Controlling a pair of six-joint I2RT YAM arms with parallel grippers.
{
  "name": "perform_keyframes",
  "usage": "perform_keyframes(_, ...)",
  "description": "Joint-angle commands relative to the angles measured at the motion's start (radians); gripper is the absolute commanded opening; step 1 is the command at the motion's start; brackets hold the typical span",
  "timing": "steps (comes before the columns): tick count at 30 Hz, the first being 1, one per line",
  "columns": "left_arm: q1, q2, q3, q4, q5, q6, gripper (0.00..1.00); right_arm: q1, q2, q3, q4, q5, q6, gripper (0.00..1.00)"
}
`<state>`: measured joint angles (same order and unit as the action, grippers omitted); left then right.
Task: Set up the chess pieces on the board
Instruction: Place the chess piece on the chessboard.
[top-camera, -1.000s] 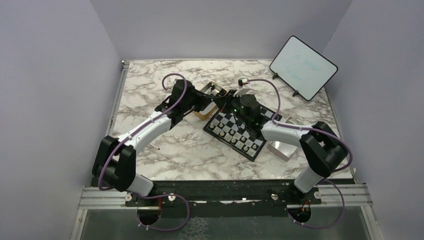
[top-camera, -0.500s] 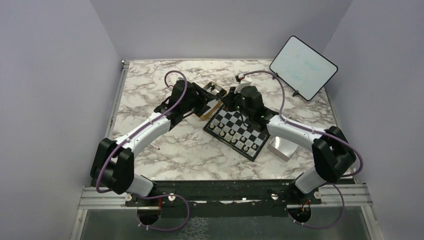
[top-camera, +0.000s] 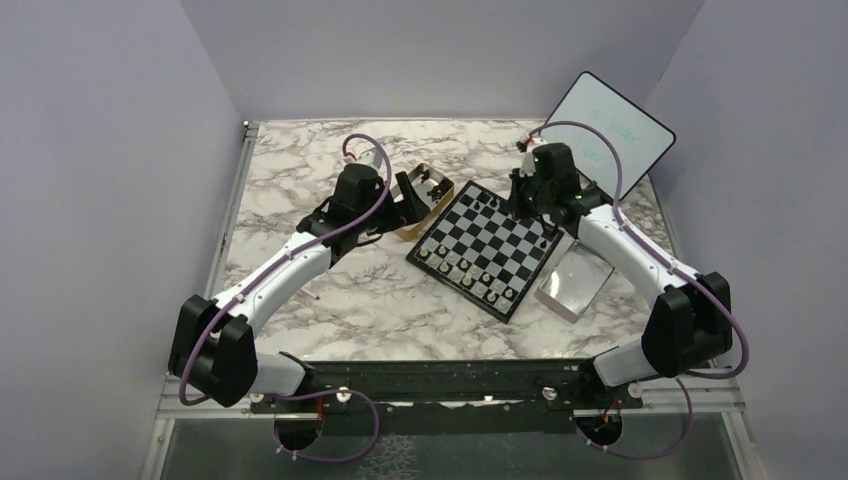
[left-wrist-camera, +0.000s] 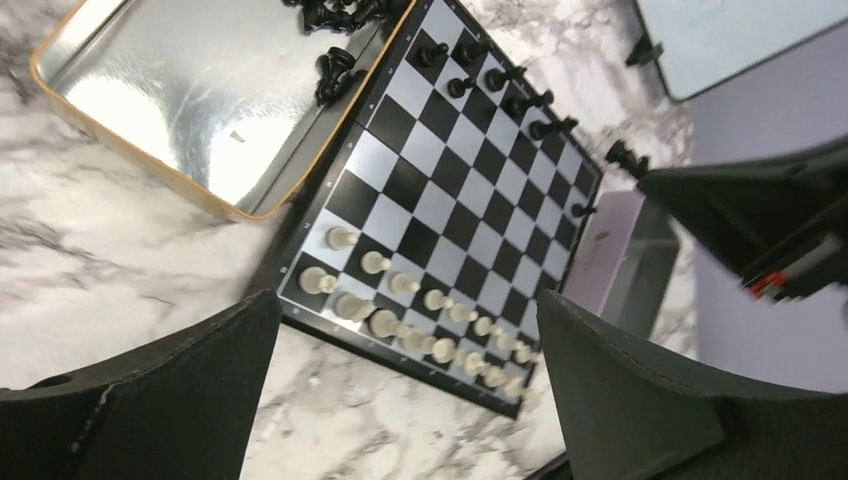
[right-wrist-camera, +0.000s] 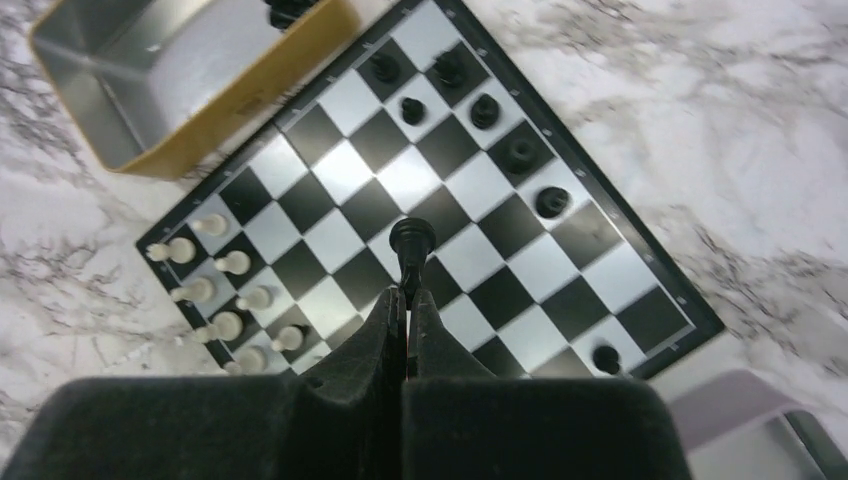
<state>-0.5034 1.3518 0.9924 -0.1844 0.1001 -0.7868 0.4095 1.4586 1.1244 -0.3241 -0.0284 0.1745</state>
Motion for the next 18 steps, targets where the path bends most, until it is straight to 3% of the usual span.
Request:
perform_keyframes(1, 0.002, -0.072, 0.027, -0.032, 0.092, 0.348, 0.99, -0.104, -0.009, 0.089, -0.294, -0.084, -0.082, 0.01)
perform_keyframes(6, 0.002, -0.146, -0.026, -0.037, 0.135, 0.613, 0.99, -0.16, 0.05, 0.178, -0.446, -0.046, -0.132, 0.01)
perform_keyframes(10, 0.002, -0.193, -0.054, -0.073, 0.161, 0.743, 0.99, -0.193, 0.11, 0.251, -0.528, -0.039, -0.154, 0.01)
perform_keyframes(18, 0.0, -0.309, -0.137, -0.046, 0.203, 0.831, 0.99, -0.199, 0.235, 0.375, -0.663, 0.006, -0.165, 0.02)
